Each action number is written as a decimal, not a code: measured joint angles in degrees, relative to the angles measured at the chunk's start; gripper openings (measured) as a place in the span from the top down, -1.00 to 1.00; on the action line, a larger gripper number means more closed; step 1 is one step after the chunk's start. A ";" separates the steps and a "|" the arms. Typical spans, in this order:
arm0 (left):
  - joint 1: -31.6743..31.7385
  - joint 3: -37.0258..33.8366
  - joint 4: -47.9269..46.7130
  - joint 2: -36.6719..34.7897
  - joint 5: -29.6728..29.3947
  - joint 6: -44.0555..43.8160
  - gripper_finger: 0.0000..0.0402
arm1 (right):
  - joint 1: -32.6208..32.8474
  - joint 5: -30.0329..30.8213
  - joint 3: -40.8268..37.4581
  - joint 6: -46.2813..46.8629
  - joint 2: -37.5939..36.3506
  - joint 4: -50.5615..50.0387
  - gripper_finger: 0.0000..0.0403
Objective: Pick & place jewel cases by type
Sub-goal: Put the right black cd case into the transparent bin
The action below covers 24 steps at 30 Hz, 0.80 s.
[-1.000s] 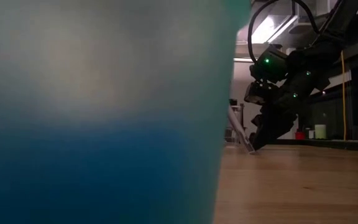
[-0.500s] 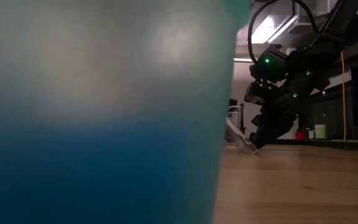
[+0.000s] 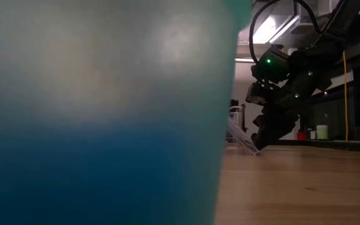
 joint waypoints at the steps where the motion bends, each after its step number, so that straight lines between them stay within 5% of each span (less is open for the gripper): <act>1: 0.00 0.02 -0.02 -0.02 0.00 0.25 0.90 | 0.00 0.00 0.00 0.00 -0.14 -0.05 0.95; 11: -0.14 -0.05 -2.08 -1.57 1.43 2.75 0.86 | 0.07 6.42 -0.22 -0.80 -7.29 -8.94 0.95; 18: -0.22 -0.09 -5.54 -8.24 -2.95 7.20 0.90 | -0.11 7.63 -0.17 -1.07 -13.68 -14.52 0.95; 24: -1.57 -0.05 -5.60 -16.53 -9.13 20.90 0.90 | -0.35 7.50 -0.13 -0.90 -18.04 -13.29 0.95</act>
